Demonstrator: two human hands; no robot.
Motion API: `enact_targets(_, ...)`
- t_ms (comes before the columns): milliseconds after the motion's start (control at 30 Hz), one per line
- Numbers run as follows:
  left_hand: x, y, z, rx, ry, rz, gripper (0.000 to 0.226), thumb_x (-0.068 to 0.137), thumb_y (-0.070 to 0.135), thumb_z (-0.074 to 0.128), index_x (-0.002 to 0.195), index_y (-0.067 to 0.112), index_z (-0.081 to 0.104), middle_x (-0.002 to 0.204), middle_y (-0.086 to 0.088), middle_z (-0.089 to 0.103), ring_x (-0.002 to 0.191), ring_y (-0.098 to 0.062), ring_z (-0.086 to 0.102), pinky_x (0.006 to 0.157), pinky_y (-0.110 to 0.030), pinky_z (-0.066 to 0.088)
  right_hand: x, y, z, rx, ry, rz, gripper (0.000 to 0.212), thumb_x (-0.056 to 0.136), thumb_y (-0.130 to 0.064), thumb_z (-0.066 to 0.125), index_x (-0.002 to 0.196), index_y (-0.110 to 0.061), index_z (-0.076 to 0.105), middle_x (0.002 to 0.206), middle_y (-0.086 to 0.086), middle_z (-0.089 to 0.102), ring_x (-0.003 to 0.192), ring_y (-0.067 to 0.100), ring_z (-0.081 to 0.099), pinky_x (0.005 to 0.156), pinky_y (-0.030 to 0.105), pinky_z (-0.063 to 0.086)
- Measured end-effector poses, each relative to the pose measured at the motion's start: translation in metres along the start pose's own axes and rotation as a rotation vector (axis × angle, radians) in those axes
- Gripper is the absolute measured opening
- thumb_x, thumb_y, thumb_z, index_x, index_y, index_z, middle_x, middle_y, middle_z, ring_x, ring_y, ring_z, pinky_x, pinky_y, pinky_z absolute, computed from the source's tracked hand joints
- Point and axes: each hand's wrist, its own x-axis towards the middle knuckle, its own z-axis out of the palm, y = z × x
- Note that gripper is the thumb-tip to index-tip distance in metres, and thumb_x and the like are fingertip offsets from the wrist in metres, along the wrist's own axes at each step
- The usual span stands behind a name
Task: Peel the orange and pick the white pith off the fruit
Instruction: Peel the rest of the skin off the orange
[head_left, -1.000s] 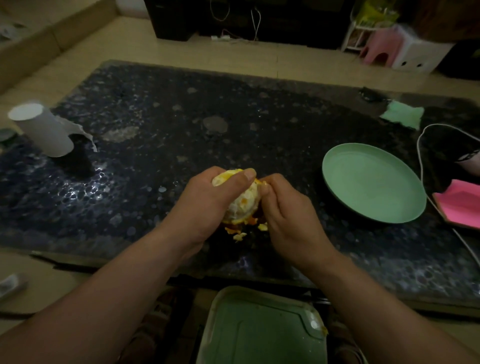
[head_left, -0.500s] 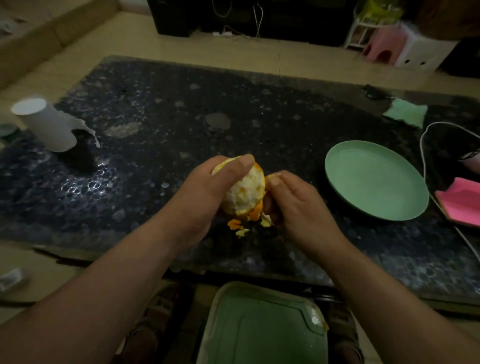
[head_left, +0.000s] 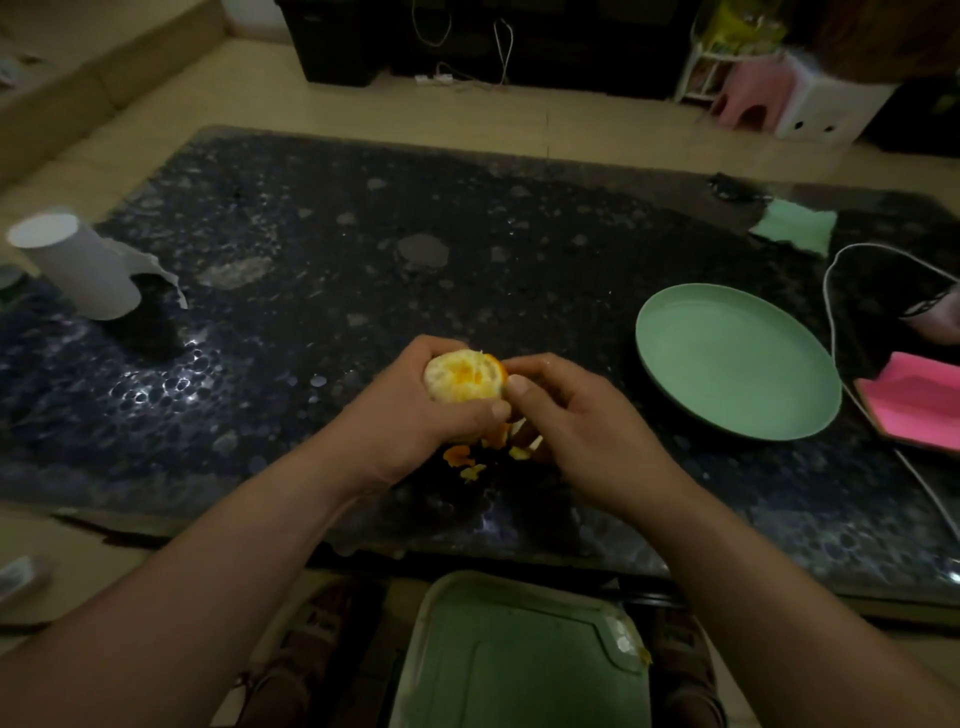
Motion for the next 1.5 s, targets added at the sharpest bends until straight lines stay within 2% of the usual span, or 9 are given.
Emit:
enact_targets(200, -0.002, 0.006, -0.001, 0.138, 0.024, 0.051, 0.071, 0.062, 0.053, 0.096, 0.119, 0.029, 0.061, 0.108, 0.001, 0.075, 0.097, -0.015, 0.075, 0.084, -0.04, 0.065, -0.002, -0.002, -0.006, -0.089, 0.005, -0.057, 0.014, 0.105, -0.044, 0.059, 0.112, -0.037, 0.068, 0.091, -0.01, 0.075, 0.083, 0.007, 0.072, 0.075, 0.036, 0.061)
enact_targets(400, -0.006, 0.006, 0.004, 0.213, 0.038, 0.103, 0.058, 0.073, 0.036, 0.095, 0.118, 0.03, 0.059, 0.105, 0.002, 0.073, 0.091, -0.014, 0.074, 0.078, -0.04, 0.065, -0.004, -0.006, -0.005, -0.256, -0.017, -0.107, 0.014, 0.107, -0.041, 0.05, 0.109, -0.032, 0.06, 0.086, -0.01, 0.068, 0.079, 0.006, 0.065, 0.066, 0.032, 0.053)
enact_targets(567, -0.009, 0.008, 0.007, 0.331, 0.062, 0.157, 0.06, 0.072, 0.026, 0.093, 0.118, 0.034, 0.055, 0.103, 0.006, 0.069, 0.085, -0.005, 0.069, 0.072, -0.03, 0.062, -0.004, -0.004, 0.002, -0.267, 0.023, -0.079, 0.006, 0.101, -0.027, 0.056, 0.105, -0.028, 0.061, 0.084, -0.009, 0.066, 0.072, 0.006, 0.062, 0.057, 0.024, 0.047)
enact_targets(833, -0.006, 0.005, 0.005, 0.295, 0.038, 0.179, 0.059, 0.071, 0.032, 0.093, 0.118, 0.034, 0.056, 0.105, 0.005, 0.069, 0.088, -0.01, 0.072, 0.076, -0.044, 0.064, -0.003, -0.009, -0.003, -0.299, 0.01, -0.089, 0.009, 0.103, -0.027, 0.056, 0.108, -0.029, 0.063, 0.083, -0.01, 0.067, 0.073, 0.006, 0.063, 0.062, 0.031, 0.05)
enact_targets(967, -0.006, 0.007, 0.003, 0.227, 0.035, 0.202, 0.06, 0.07, 0.034, 0.093, 0.118, 0.03, 0.057, 0.106, 0.003, 0.07, 0.089, -0.009, 0.072, 0.072, -0.033, 0.063, -0.001, -0.013, -0.002, -0.072, 0.072, -0.019, 0.013, 0.102, -0.021, 0.058, 0.098, -0.024, 0.069, 0.081, -0.005, 0.072, 0.07, 0.008, 0.065, 0.063, 0.034, 0.054)
enact_targets(1100, -0.005, 0.008, -0.006, 0.126, -0.035, 0.167, 0.058, 0.073, 0.028, 0.094, 0.12, 0.029, 0.059, 0.11, 0.001, 0.069, 0.088, -0.006, 0.071, 0.069, -0.025, 0.059, -0.001, -0.021, -0.009, 0.244, -0.048, 0.121, 0.018, 0.106, -0.013, 0.051, 0.102, -0.013, 0.068, 0.076, -0.001, 0.071, 0.063, 0.01, 0.061, 0.06, 0.027, 0.05)
enact_targets(1267, -0.007, 0.006, -0.006, 0.157, -0.079, 0.199, 0.061, 0.067, 0.037, 0.09, 0.12, 0.034, 0.059, 0.108, 0.004, 0.069, 0.091, -0.011, 0.073, 0.072, -0.03, 0.062, -0.005, -0.016, -0.003, -0.291, 0.051, -0.073, 0.026, 0.108, -0.033, 0.05, 0.088, -0.017, 0.058, 0.077, 0.001, 0.066, 0.07, 0.02, 0.061, 0.064, 0.046, 0.052)
enact_targets(1400, -0.006, 0.008, -0.009, 0.08, -0.093, 0.195, 0.067, 0.062, 0.043, 0.088, 0.122, 0.031, 0.06, 0.112, 0.0, 0.07, 0.092, -0.012, 0.073, 0.07, -0.029, 0.061, -0.003, -0.018, -0.004, -0.118, 0.094, -0.056, 0.03, 0.109, -0.025, 0.05, 0.085, -0.008, 0.06, 0.074, 0.007, 0.068, 0.065, 0.025, 0.062, 0.063, 0.048, 0.054)
enact_targets(1500, -0.006, 0.007, -0.01, -0.056, -0.113, 0.163, 0.07, 0.062, 0.037, 0.089, 0.125, 0.021, 0.062, 0.109, -0.001, 0.072, 0.092, -0.013, 0.071, 0.072, -0.03, 0.06, -0.004, -0.022, -0.004, 0.138, 0.076, 0.032, 0.03, 0.109, -0.018, 0.05, 0.083, -0.009, 0.061, 0.067, 0.004, 0.065, 0.058, 0.015, 0.054, 0.055, 0.032, 0.048)
